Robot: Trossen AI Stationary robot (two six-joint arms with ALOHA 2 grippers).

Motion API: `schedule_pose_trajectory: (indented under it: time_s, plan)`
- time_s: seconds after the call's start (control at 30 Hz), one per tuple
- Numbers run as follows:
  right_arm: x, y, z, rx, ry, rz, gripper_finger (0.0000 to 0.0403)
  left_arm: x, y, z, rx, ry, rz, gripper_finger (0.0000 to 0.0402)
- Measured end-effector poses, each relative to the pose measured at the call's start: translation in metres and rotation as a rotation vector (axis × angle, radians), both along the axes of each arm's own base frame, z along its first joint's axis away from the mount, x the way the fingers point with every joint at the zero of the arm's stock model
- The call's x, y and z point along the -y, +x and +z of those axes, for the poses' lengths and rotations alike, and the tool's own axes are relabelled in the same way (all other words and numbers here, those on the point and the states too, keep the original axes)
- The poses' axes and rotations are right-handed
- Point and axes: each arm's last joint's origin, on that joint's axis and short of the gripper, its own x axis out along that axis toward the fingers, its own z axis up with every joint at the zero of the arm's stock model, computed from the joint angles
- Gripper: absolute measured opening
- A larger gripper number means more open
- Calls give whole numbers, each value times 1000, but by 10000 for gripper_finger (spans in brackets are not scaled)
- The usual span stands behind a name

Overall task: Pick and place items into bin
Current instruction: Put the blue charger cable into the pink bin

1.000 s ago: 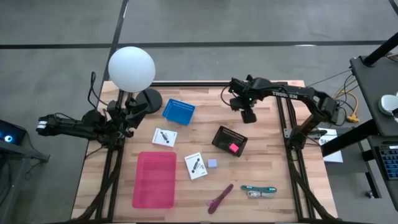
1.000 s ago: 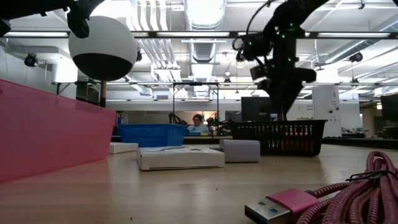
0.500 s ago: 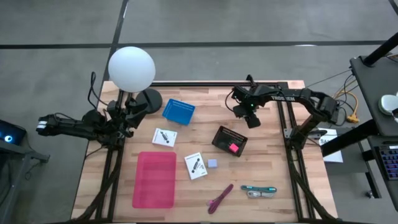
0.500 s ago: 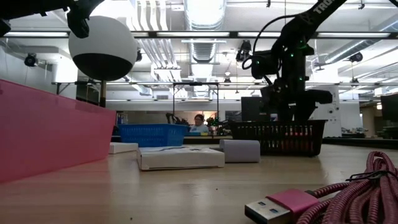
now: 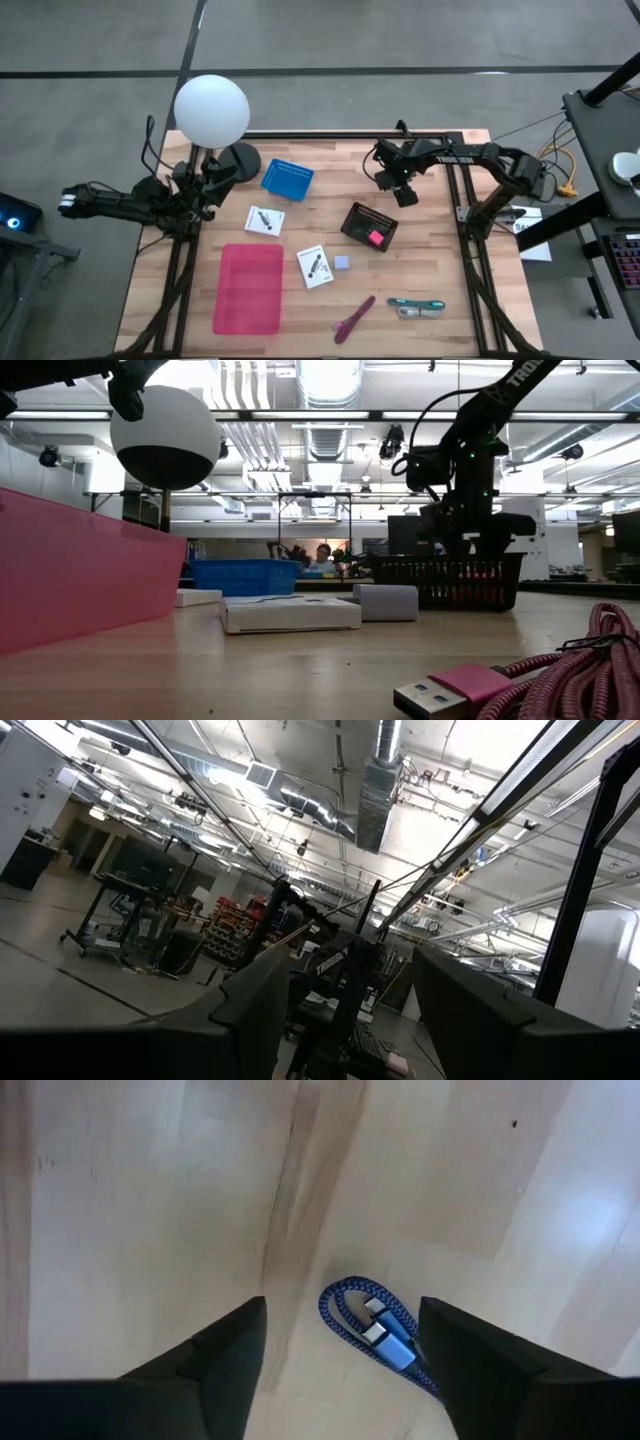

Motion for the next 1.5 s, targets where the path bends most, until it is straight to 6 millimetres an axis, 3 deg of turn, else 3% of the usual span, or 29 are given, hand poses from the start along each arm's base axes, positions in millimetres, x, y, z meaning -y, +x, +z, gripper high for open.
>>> schedule_pose_trajectory:
  time_s: [0.33,0.63,1.1,1.5]
  plan:
    - [4,7,-5,70,-47,35,285,0,0,0,-1,0,0,196]
    - [7,8,-28,-26,-4,28,267,0,0,0,1,-4,-2,196]
    - [24,-7,-28,-47,4,-44,251,0,0,0,2,-5,-2,196]
    - [27,-10,-33,-42,64,8,224,0,0,0,1,-5,-2,196]
